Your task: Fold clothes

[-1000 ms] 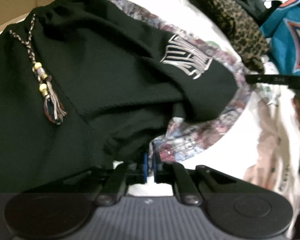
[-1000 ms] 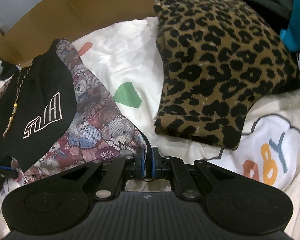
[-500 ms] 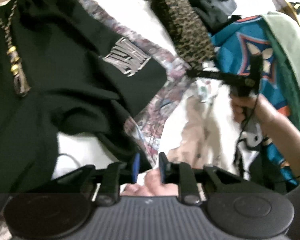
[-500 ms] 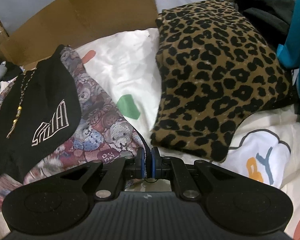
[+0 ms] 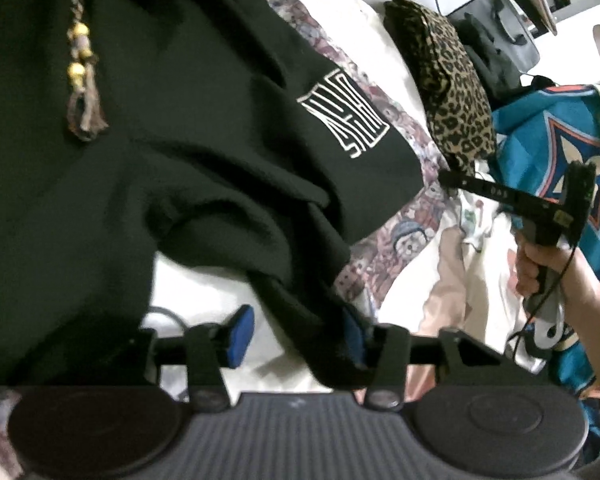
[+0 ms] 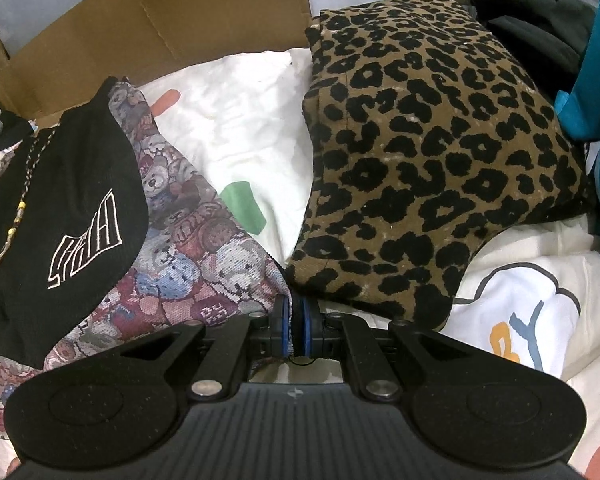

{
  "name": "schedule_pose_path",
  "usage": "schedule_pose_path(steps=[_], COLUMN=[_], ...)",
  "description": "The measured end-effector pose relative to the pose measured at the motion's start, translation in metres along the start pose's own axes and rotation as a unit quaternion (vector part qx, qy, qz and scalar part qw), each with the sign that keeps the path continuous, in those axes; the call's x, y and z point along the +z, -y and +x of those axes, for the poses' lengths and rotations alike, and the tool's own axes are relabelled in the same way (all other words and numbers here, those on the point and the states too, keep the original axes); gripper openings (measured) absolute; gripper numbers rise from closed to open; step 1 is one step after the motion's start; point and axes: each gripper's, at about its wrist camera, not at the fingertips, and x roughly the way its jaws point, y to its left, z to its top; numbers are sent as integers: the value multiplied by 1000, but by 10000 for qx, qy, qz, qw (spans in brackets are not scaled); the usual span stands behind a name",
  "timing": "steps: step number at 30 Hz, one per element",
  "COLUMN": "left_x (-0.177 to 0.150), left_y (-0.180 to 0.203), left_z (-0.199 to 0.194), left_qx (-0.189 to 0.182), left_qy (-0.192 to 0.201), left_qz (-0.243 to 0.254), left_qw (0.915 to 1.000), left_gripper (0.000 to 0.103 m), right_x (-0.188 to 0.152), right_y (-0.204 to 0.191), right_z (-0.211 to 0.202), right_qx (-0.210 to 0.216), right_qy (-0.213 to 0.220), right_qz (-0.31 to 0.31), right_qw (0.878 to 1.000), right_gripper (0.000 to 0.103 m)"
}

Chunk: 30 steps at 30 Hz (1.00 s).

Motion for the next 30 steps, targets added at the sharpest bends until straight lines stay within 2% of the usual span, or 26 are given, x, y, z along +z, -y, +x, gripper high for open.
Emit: schedule_pose_path(steps=[1,5,10,15,18,20,21,22,23,24,25,27,28,29,30], left_x=[0,-3,-15,-23,-27,-29,-28,-27,-26,-23,-21,-14,-11,-9,-7], left_y=[-2,-3,-4,-9,-11,-11,-14,-16,-18,-20,-22,-24,-24,-25,-25], left_z=[2,-11,-48,-59,-59,-53,-52,-51,-50,-49,-48,-42,-38,-33,-27], left_qx=[-72,-283,-465,-357,-212,-96,-45,6,57,99,140,140,115,89,55], left_qy=[-87,-134,-69,-185,-325,-459,-436,-412,-386,-310,-233,-120,-97,-76,-93], left_qz=[-82,-172,-281,-341,-333,-239,-271,-302,-332,-357,-382,-463,-501,-537,-544], left_qw=[9999,9994,9985,9986,9987,9986,9987,9987,9987,9988,9989,9988,9986,9985,9985], left_gripper=[4,1,1,1,1,7,15,29,37,53,61,66,68,68,68], right_x=[0,4,16,28,25,19,16,12,10,7,5,1,-1,-3,-5], right_y=[0,2,4,5,2,4,6,8,9,11,14,20,22,26,29], right_z=[0,-8,-31,-53,-43,-30,-24,-21,-19,-18,-18,-19,-20,-20,-20], right_qx=[21,103,198,271,-17,-69,7,27,3,-11,12,69,97,123,167], right_qy=[-15,-44,-10,16,-113,-332,-422,-450,-473,-487,-453,-401,-373,-332,-300], right_qz=[-26,-85,-141,-210,-384,-350,-261,-196,-155,-122,-46,131,229,332,430], right_qw=[10000,9999,9997,9994,9992,9988,9988,9988,9988,9987,9990,9991,9990,9988,9985], right_gripper=[5,5,5,5,5,5,5,7,10,10,14,24,37,41,41])
